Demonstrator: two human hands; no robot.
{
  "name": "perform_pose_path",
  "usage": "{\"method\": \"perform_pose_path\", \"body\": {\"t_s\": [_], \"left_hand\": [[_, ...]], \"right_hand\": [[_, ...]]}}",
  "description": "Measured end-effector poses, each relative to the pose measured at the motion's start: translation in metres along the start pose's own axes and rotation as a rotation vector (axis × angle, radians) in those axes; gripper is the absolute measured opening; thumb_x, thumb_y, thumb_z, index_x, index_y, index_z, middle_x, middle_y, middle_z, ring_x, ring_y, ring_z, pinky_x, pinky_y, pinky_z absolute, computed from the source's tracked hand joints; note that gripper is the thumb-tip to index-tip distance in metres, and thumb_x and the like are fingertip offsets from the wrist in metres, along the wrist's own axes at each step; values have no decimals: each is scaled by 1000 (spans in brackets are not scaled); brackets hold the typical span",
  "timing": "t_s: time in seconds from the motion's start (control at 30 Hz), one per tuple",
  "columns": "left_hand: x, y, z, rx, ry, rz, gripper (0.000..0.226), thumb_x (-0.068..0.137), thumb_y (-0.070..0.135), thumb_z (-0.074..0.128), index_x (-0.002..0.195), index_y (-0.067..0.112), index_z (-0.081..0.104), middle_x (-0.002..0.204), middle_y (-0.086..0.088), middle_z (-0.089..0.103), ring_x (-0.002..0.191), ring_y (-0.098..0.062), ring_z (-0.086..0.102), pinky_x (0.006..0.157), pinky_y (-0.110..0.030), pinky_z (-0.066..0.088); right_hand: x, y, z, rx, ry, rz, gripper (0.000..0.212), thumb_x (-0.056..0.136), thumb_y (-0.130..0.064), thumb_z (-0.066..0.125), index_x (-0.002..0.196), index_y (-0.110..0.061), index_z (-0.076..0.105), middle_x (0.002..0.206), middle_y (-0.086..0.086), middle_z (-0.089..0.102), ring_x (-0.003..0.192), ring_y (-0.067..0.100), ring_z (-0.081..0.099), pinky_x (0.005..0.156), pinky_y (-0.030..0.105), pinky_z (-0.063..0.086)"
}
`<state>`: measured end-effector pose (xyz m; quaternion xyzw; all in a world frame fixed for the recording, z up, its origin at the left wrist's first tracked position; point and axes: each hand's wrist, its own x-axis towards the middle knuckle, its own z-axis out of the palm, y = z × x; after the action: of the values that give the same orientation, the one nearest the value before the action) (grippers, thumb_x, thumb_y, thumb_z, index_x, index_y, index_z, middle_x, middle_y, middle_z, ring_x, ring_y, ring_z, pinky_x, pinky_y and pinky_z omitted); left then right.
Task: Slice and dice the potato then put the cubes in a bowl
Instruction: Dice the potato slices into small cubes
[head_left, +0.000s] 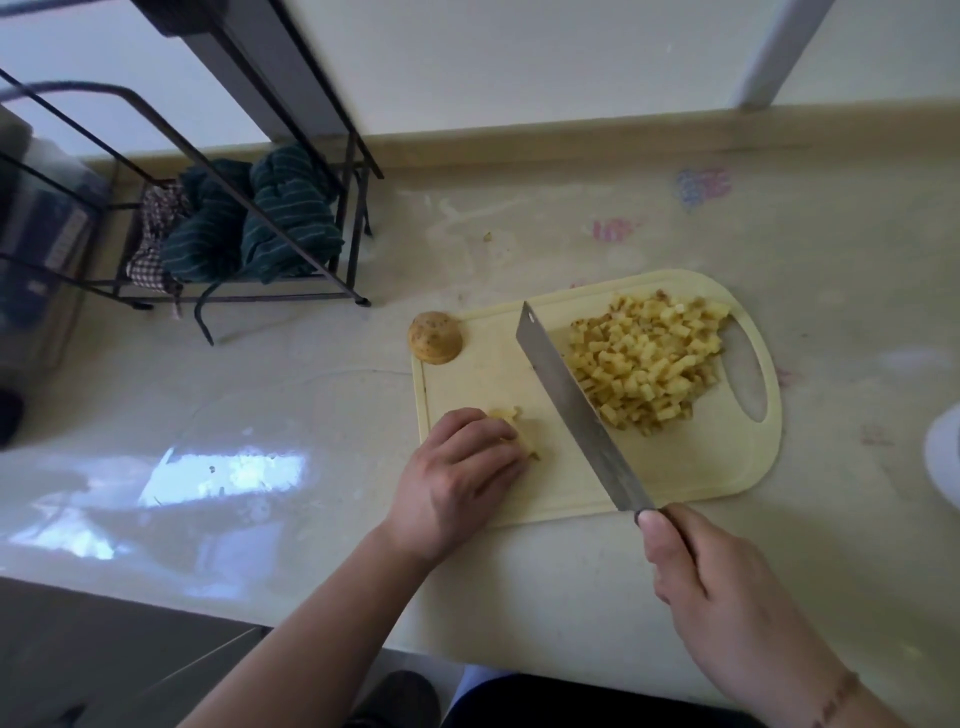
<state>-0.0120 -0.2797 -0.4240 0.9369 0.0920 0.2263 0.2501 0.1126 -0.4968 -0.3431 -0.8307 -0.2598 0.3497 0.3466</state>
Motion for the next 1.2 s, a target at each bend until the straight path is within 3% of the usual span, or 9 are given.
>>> {"method": "perform_pose_path", "body": {"t_s": [0.13, 0.23, 0.33, 0.5, 0.6, 0.8, 0.9, 1.03, 1.2], "left_hand": [[9, -1, 6, -28, 6, -2, 9, 86, 7, 83, 89, 0, 77, 93, -11, 69, 91, -31, 65, 85, -35, 54], [7, -3, 4, 35, 2, 26, 15, 88, 17, 83, 93, 4, 77, 98, -10, 69, 89, -31, 64, 81, -39, 54], [-3, -3, -3, 40, 30, -119, 27, 87, 28, 83, 102, 6, 77, 105, -8, 66, 82, -20, 63, 71, -31, 56], [0, -2, -9, -18, -30, -257, 38, 87, 35, 74, 105, 2, 74, 103, -7, 66, 76, -11, 59, 68, -21, 52], [8, 3, -5, -54, -34, -312, 32, 82, 26, 81, 101, 2, 74, 99, -5, 67, 72, -11, 62, 69, -13, 49], [19, 8, 6, -153, 18, -351, 23, 75, 7, 79, 97, 0, 74, 98, -5, 67, 77, -12, 63, 70, -30, 57], [19, 9, 6, -215, 28, -384, 19, 76, 8, 79, 92, 0, 74, 99, -3, 66, 78, -13, 65, 72, -31, 60], [13, 9, 3, -204, -5, -355, 16, 78, 4, 80, 92, 0, 74, 103, -6, 67, 82, -7, 63, 77, -22, 57], [10, 9, 4, -123, -30, -275, 18, 80, 9, 78, 96, 1, 75, 105, -10, 67, 90, -16, 63, 75, -30, 56]], "right_hand": [[-3, -5, 1, 13, -22, -13, 43, 78, -73, 21, 72, -39, 47, 54, 0, 53, 46, 12, 47, 51, 29, 38], [-5, -12, 0, 22, -54, -37, 36, 77, -73, 22, 72, -45, 46, 55, 4, 53, 44, 11, 45, 48, 27, 36], [-7, -14, 0, -17, -56, -55, 34, 78, -72, 21, 72, -48, 45, 63, 7, 58, 48, 13, 51, 50, 25, 37], [-4, -9, 3, -38, -15, -44, 46, 85, -68, 23, 71, -31, 47, 62, 7, 59, 50, 14, 53, 50, 25, 39], [-2, -10, 5, -42, -38, -27, 44, 82, -61, 27, 68, -24, 47, 57, 11, 57, 51, 14, 54, 51, 27, 39], [-3, -11, 13, -58, -76, -67, 36, 84, -69, 19, 73, -43, 41, 64, -3, 58, 50, 11, 51, 51, 24, 36], [-2, -11, 12, -49, -76, -41, 38, 78, -72, 17, 72, -43, 42, 67, 0, 59, 51, 13, 52, 52, 28, 38], [-2, -9, 11, -28, -98, -28, 44, 79, -72, 20, 73, -35, 43, 59, 5, 52, 47, 12, 45, 50, 29, 37], [-1, -11, 8, -52, -81, -36, 44, 78, -72, 21, 74, -35, 44, 62, 6, 55, 48, 13, 47, 51, 29, 38]]}}
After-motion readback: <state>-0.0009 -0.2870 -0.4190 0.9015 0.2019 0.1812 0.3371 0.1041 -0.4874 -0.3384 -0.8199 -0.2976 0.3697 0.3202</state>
